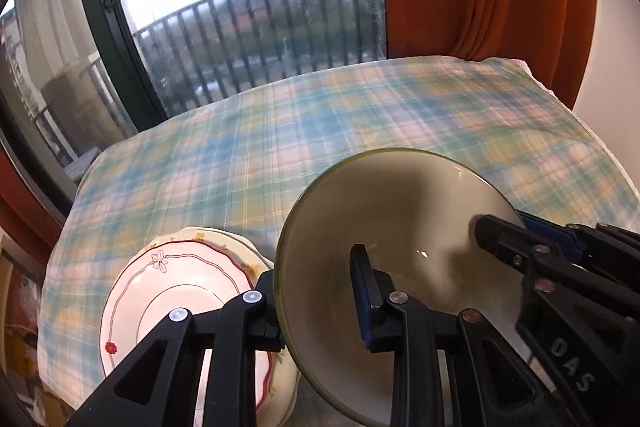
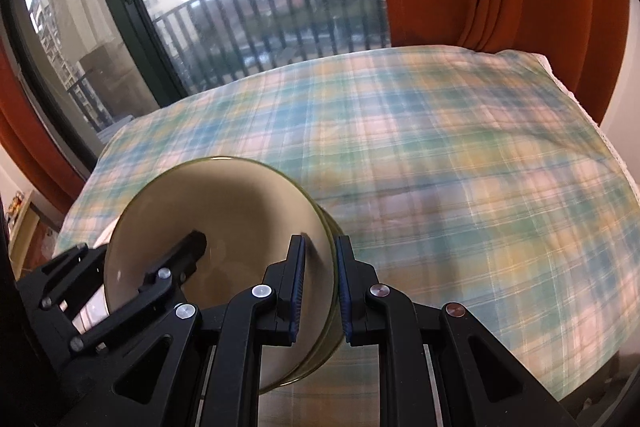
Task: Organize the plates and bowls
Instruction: 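Lower the cream bowl into the other bowls and open both grippers, then close both grippers on the rim of the stacked cream bowls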
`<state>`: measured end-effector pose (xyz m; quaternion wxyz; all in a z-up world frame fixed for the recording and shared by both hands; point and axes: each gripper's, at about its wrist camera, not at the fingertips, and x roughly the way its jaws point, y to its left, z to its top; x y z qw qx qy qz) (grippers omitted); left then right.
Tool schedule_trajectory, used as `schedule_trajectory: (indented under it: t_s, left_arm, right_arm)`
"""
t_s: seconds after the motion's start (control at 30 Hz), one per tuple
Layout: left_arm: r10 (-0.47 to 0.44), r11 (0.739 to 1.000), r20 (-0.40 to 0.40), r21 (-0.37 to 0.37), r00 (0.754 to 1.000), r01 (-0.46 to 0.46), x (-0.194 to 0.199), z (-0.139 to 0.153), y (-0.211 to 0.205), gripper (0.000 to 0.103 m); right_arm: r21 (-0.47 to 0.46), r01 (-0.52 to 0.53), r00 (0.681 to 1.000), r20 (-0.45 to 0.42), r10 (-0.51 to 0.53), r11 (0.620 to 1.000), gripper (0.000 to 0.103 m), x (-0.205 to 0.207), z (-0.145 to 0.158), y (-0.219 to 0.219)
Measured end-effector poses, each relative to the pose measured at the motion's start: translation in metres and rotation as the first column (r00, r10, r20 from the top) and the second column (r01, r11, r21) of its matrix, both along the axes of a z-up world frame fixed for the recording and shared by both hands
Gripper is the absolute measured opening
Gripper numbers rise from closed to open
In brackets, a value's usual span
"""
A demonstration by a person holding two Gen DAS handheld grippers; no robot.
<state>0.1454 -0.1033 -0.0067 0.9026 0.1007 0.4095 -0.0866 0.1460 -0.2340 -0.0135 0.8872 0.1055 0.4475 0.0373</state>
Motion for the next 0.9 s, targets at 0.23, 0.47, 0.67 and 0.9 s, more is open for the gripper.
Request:
schedule_trajectory:
  t_s: [0.23,0.47,0.67,0.9]
  left_arm:
    - [-0.009,1.0,-0.047,-0.007,0.999,0.009,0.003,-0.018,-0.005,0.026]
    - [-0.008,0.999,-0.065,-0.052,0.998,0.005,0.004,-0.022,-0.001,0.027]
    - [-0.045,0.996,-0.083,-0.078,0.996,0.038,0.004,-0.023,0.003,0.037]
    - [-0.069,0.984,-0.129,-0.169,0.989,0.047,0.004,-0.03,0.017,0.065]
  right_arm:
    - [-0.021,0.02,1.0,0.019,-0.019,1.0,0.019,0.001,0.002,-0.003]
    - [-0.052,0.029,0.999,0.045,-0.026,0.998,0.022,-0.005,0.0,0.0]
    - [-0.034,0.032,0.999,0.033,-0.031,0.999,0.031,-0.006,0.003,0.003]
    - [-0.074,0.0,0.998,0.068,0.005,0.997,0.071,-0.012,0.008,0.016]
